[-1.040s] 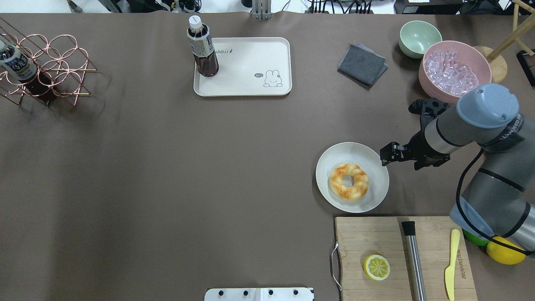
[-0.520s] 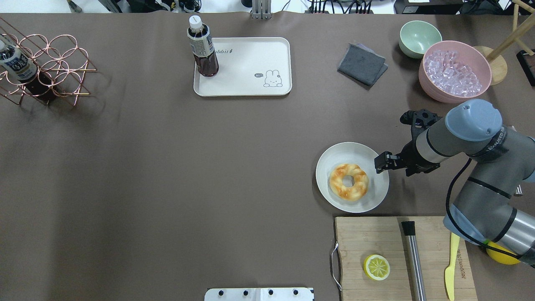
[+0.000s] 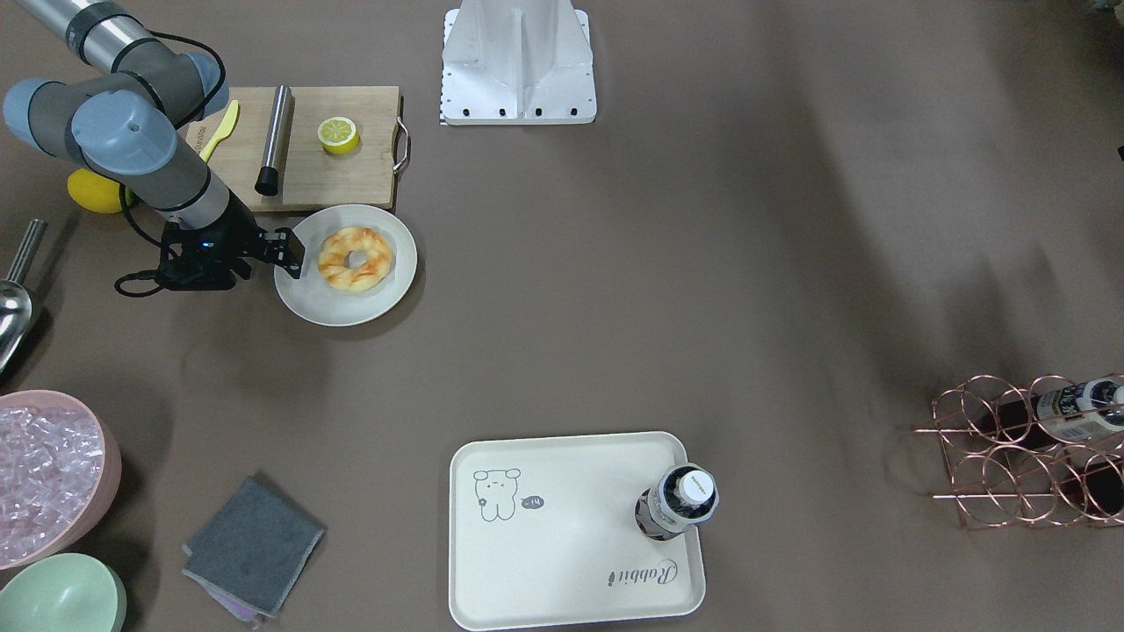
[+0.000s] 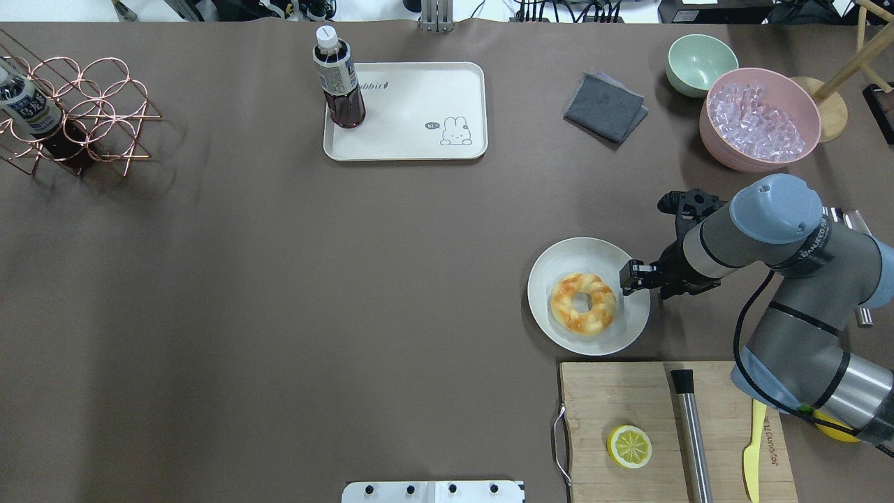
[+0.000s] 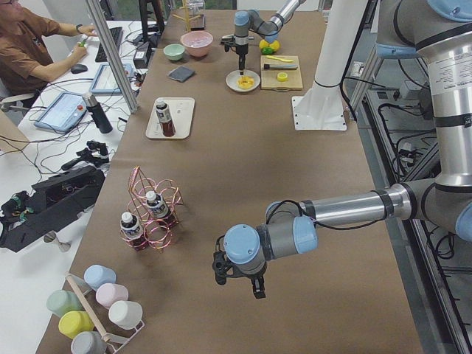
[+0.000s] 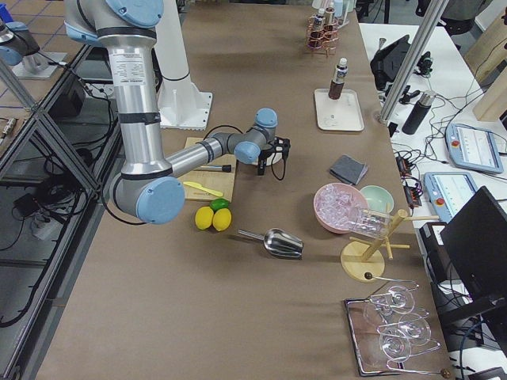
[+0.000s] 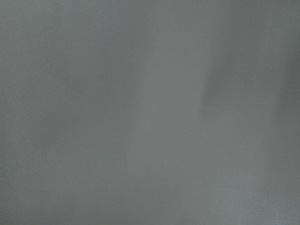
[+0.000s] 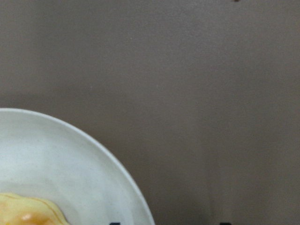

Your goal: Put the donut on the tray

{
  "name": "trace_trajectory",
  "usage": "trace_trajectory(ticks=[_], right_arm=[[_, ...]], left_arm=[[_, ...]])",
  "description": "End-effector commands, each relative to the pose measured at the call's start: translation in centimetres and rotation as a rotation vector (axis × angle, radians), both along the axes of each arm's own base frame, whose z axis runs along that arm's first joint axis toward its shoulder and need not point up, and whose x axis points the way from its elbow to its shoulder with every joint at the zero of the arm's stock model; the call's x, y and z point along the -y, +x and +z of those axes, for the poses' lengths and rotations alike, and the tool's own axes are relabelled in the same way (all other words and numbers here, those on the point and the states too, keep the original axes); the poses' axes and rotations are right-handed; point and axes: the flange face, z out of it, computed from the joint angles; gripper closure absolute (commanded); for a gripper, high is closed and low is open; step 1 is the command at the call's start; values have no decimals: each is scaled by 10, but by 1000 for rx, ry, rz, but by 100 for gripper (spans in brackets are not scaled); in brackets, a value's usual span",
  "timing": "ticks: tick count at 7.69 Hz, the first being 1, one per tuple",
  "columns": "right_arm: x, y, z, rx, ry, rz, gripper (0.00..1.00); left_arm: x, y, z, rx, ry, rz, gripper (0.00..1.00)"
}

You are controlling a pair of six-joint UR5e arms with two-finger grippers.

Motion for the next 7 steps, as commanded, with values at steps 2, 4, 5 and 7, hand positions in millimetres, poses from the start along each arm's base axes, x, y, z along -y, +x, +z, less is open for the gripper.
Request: trace_trajectory(ticks=[2, 4, 5, 7], right_arm=[[0, -4, -8, 15, -12, 2, 100], [10, 10, -18, 35, -4, 25, 100], [20, 26, -24, 55, -12, 43, 100], [47, 40, -54, 111, -43, 105, 100]], left_arm=[[-2, 0, 1, 0, -2, 0, 2], [-3, 0, 2, 0, -5, 0, 2], [-3, 0, 2, 0, -5, -1, 2], [-4, 0, 2, 0, -5, 0, 2]])
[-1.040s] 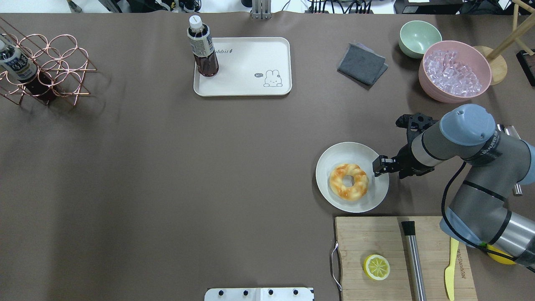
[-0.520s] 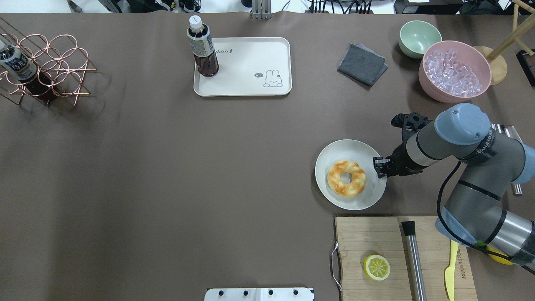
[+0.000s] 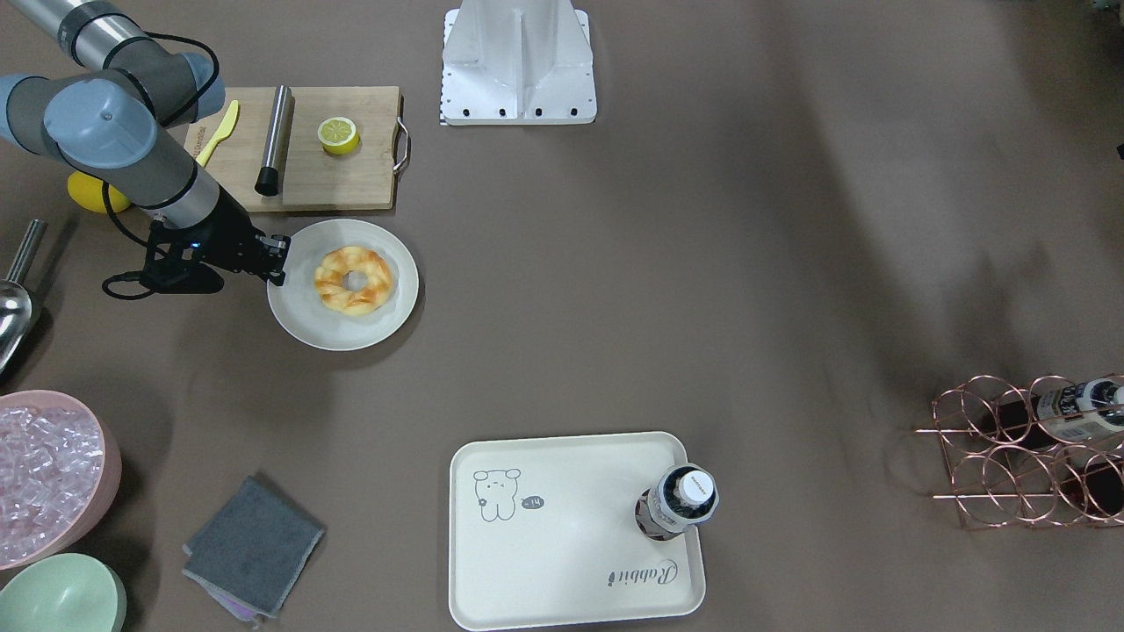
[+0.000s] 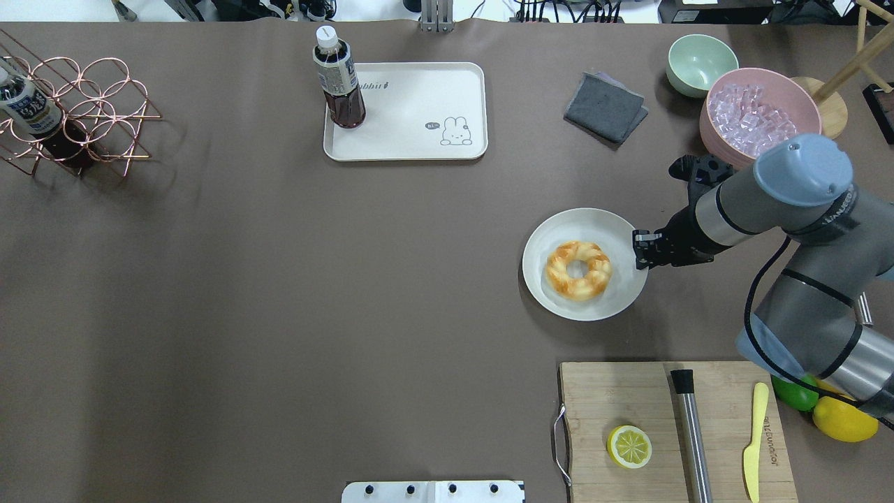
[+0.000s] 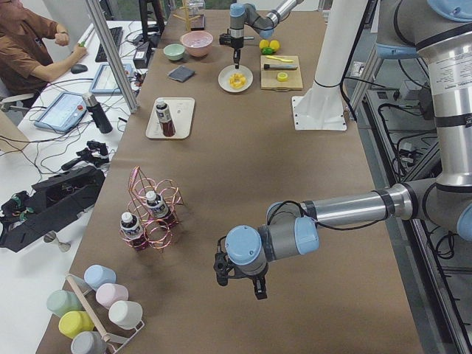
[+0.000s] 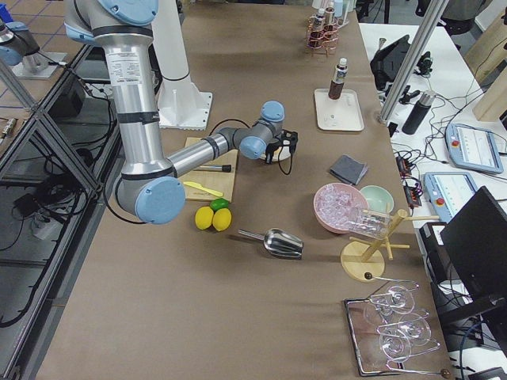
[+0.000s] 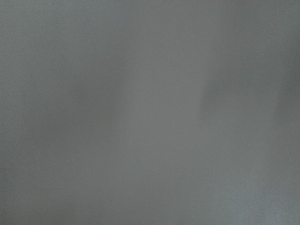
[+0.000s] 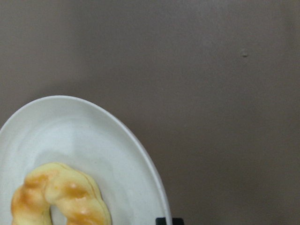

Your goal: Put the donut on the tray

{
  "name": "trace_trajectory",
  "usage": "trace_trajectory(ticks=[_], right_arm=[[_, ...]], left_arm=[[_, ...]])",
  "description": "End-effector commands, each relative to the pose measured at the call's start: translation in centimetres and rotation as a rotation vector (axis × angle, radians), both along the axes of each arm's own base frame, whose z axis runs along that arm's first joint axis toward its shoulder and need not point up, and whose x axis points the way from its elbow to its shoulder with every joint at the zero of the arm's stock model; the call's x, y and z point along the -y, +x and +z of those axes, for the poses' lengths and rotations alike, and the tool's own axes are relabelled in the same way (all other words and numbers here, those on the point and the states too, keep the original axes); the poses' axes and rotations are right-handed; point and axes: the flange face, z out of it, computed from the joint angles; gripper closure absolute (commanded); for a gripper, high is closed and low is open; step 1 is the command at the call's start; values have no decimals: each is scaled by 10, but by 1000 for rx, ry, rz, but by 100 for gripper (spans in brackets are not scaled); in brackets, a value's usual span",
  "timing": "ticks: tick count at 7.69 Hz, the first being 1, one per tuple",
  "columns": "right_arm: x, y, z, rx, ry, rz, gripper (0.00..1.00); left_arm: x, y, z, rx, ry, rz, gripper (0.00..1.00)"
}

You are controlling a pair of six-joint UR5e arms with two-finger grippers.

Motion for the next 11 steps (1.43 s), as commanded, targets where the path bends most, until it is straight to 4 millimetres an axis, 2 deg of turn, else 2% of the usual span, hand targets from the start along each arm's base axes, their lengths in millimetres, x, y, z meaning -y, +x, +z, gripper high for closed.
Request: trace_trajectory(ticks=[1, 2, 4, 6, 8, 11], right_arm=[[34, 3, -54, 84, -93, 121, 100], [51, -11, -75, 107, -143, 174, 100], [101, -56, -106, 122, -244, 310, 100], [148, -100, -118, 223, -350, 447, 100], [162, -148, -151, 233, -399, 566, 100], [187, -191, -178, 217, -430, 687, 100]], left_arm=[[-1, 0, 1, 0, -2, -1, 2], [-1, 0, 1, 0, -3, 1, 2], [-1, 0, 2, 0, -3, 1, 2], [1, 1, 6, 0, -9, 2, 2], [6, 1, 3, 0, -3, 2, 2], [7, 1, 3, 0, 0, 2, 2]])
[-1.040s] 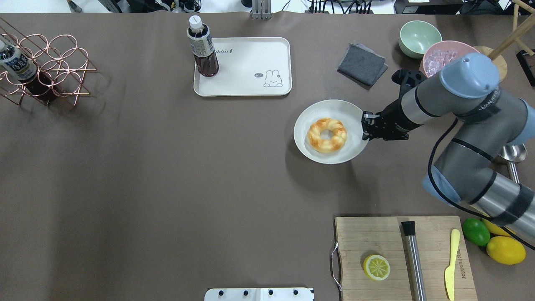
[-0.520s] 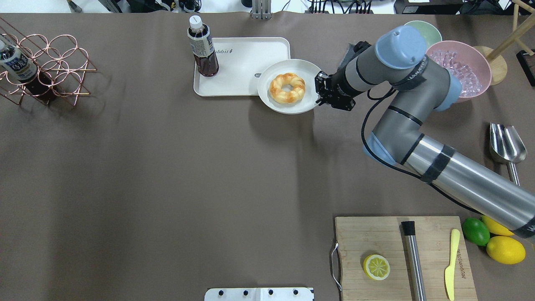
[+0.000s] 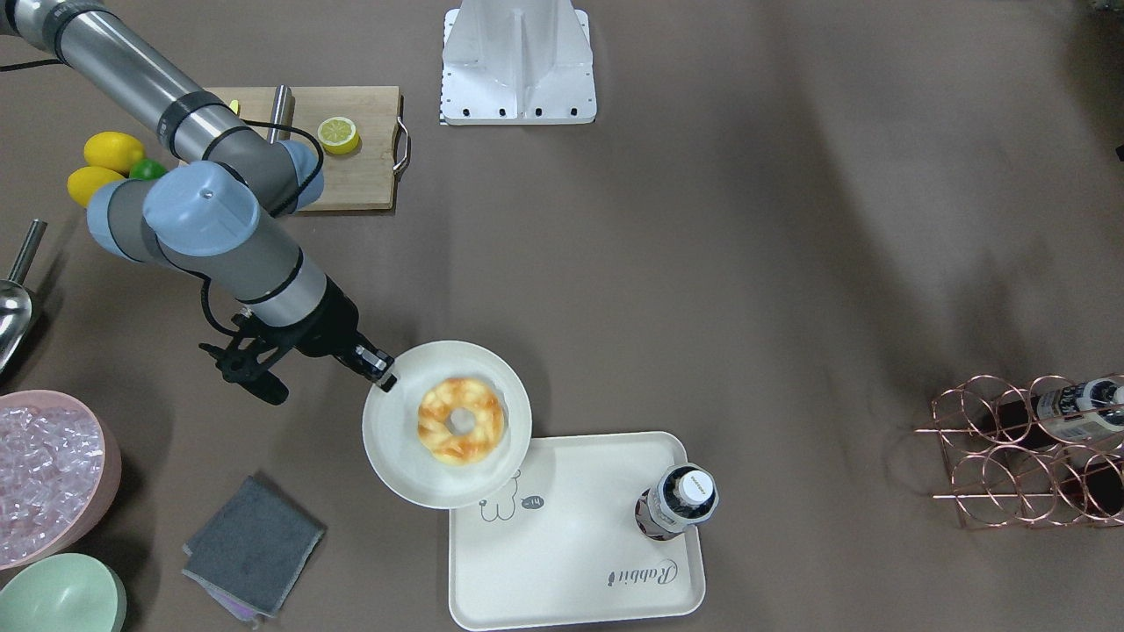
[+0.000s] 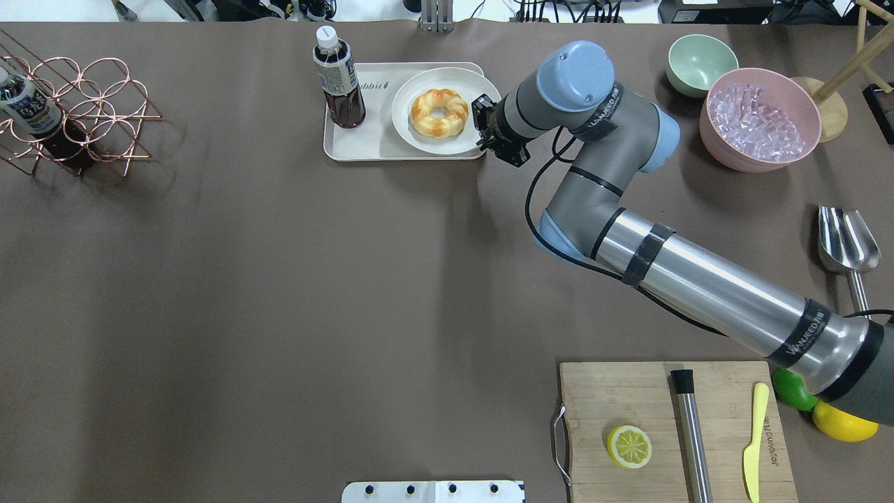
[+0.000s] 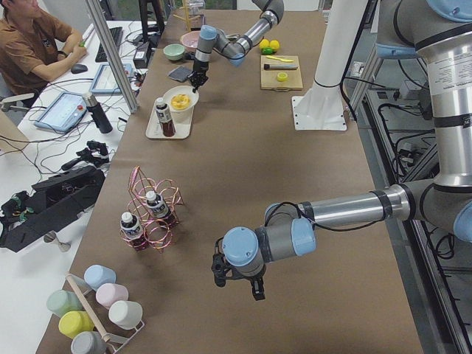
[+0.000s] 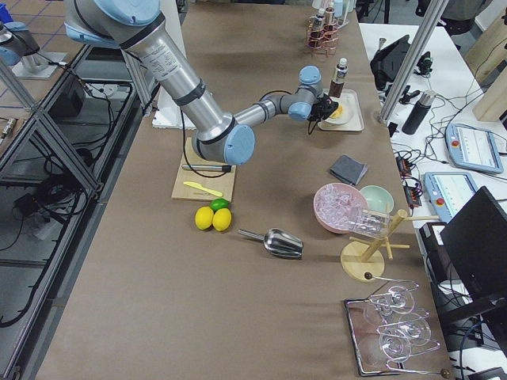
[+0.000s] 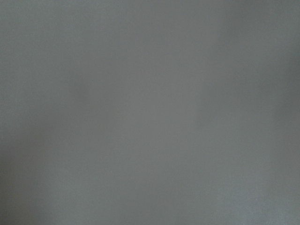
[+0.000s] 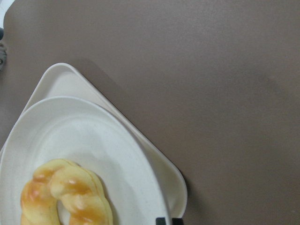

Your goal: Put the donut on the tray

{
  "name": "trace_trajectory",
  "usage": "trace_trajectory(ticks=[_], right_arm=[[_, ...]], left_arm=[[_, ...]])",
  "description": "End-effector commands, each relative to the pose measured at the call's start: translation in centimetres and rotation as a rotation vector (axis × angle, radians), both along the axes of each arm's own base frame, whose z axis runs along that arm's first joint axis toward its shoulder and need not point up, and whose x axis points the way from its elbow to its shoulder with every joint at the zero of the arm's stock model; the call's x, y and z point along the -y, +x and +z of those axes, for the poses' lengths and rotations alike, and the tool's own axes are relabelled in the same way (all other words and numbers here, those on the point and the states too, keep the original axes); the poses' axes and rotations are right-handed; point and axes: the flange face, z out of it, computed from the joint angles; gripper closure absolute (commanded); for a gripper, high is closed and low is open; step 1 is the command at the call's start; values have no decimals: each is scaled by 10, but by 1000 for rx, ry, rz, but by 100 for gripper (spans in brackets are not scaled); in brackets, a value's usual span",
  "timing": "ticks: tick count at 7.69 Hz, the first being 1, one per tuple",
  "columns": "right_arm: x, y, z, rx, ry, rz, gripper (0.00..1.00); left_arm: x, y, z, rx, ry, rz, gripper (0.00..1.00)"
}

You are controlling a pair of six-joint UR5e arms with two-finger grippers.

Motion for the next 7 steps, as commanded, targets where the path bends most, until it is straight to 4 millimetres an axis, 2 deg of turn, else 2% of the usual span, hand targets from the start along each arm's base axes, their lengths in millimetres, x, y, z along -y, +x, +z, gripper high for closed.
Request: trace_trajectory(ticks=[1, 3, 4, 5, 6, 7], right_arm=[[23, -43, -29, -24, -50, 110, 100], [25, -61, -32, -43, -59, 129, 100], [23, -76, -42, -45, -72, 148, 100], [24, -82, -49, -45, -77, 151, 100], [22, -84, -48, -46, -76, 147, 57], [22, -84, -49, -46, -76, 147, 1]], left_arm=[[0, 0, -1, 0, 6, 1, 2], [0, 0, -1, 0, 6, 1, 2], [0, 0, -1, 0, 6, 1, 2], [1, 0, -2, 0, 7, 1, 2], [-1, 0, -1, 0, 4, 1, 2], [-3, 0, 0, 0, 1, -1, 2]])
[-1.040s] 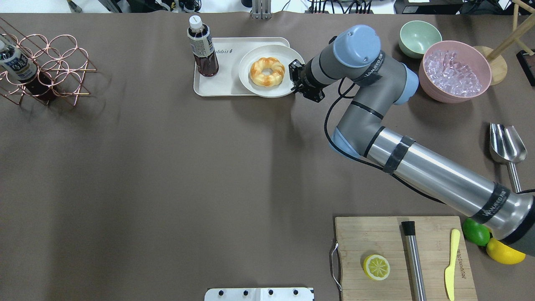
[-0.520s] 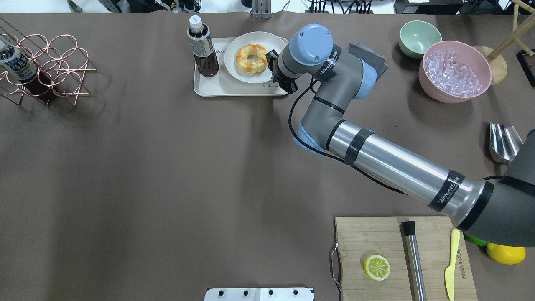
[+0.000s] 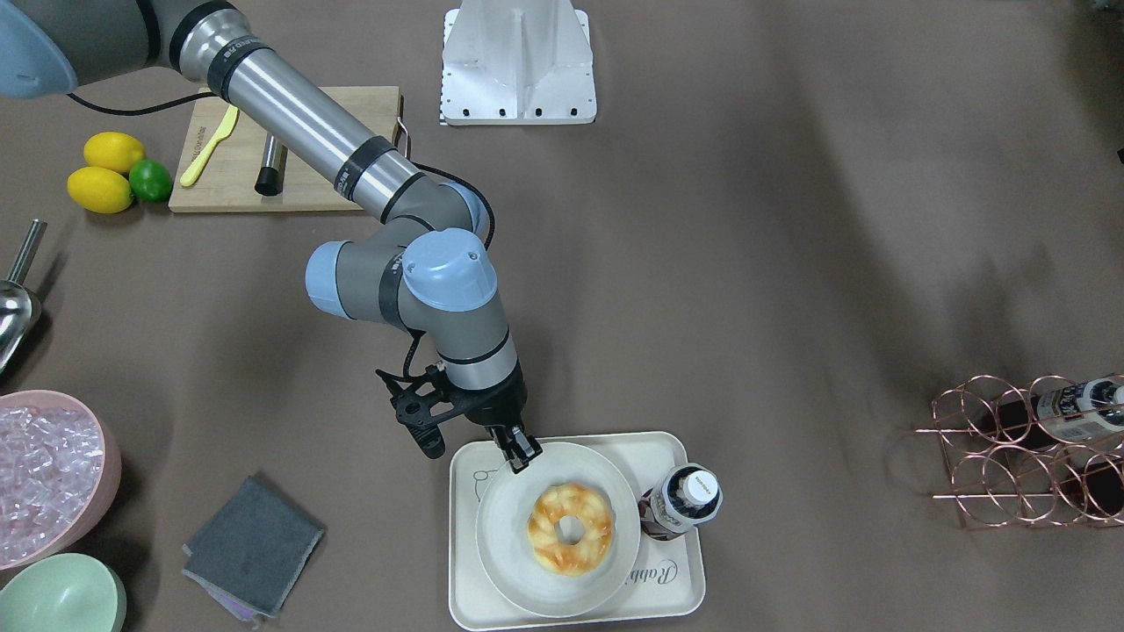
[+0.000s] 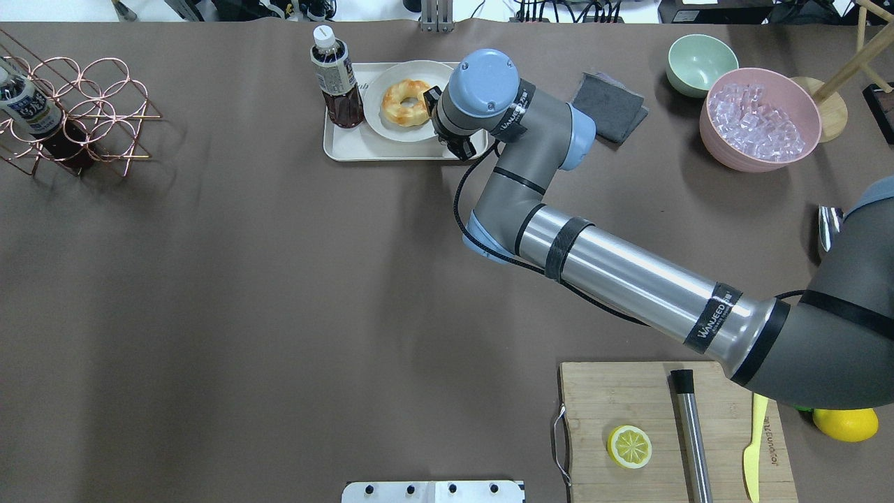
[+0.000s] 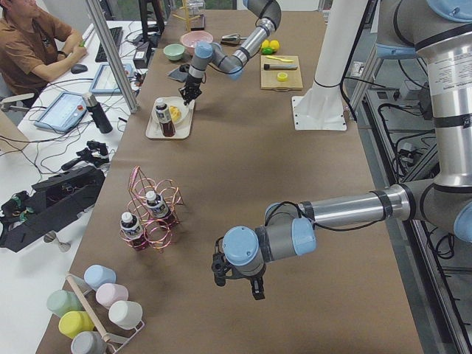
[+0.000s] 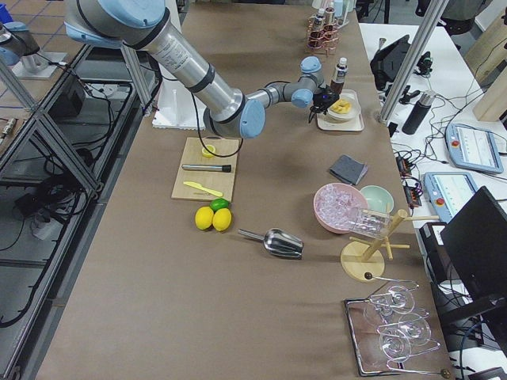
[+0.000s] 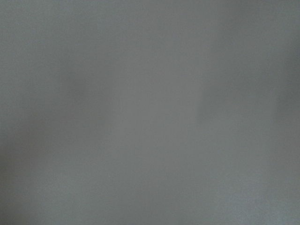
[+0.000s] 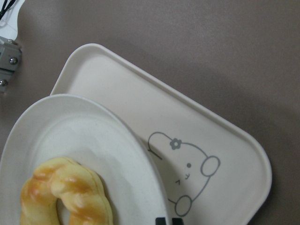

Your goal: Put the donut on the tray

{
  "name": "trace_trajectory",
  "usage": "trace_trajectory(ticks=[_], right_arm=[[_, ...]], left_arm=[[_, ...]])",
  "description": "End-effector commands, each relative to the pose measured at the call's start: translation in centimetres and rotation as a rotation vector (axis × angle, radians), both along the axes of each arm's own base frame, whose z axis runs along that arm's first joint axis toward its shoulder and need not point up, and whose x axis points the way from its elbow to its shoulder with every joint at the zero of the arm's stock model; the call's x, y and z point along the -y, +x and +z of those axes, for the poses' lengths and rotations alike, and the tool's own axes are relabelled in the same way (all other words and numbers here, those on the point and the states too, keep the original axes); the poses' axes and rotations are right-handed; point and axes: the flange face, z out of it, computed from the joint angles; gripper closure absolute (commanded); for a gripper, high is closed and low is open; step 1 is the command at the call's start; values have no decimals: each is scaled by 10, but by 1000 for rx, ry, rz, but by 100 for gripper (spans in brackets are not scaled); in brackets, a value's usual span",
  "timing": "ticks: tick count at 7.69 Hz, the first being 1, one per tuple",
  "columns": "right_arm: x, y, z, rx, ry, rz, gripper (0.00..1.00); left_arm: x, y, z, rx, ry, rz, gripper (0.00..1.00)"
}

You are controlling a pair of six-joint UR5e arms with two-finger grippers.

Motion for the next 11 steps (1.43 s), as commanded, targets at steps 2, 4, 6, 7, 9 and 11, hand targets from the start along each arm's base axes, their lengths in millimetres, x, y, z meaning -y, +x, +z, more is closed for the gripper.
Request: trace_trajectory(ticks=[2, 4, 6, 7, 9, 11], right_arm=[[-3, 1, -13, 9, 18, -18, 0], [-4, 35, -8, 15, 41, -123, 0], [-24, 93, 5, -84, 106, -321, 0], [-27, 125, 19, -113, 99, -362, 0], [-35, 207, 71, -123, 148, -447, 0], [-67, 299, 148, -154, 217, -524, 0]], left_arm=[[-7, 0, 4, 0, -1, -1, 2], [-7, 0, 4, 0, -1, -1, 2], [-7, 0, 4, 0, 1, -1, 2], [-7, 0, 4, 0, -1, -1, 2], [-9, 0, 5, 0, -4, -1, 2], [-10, -1, 6, 1, -4, -2, 2]])
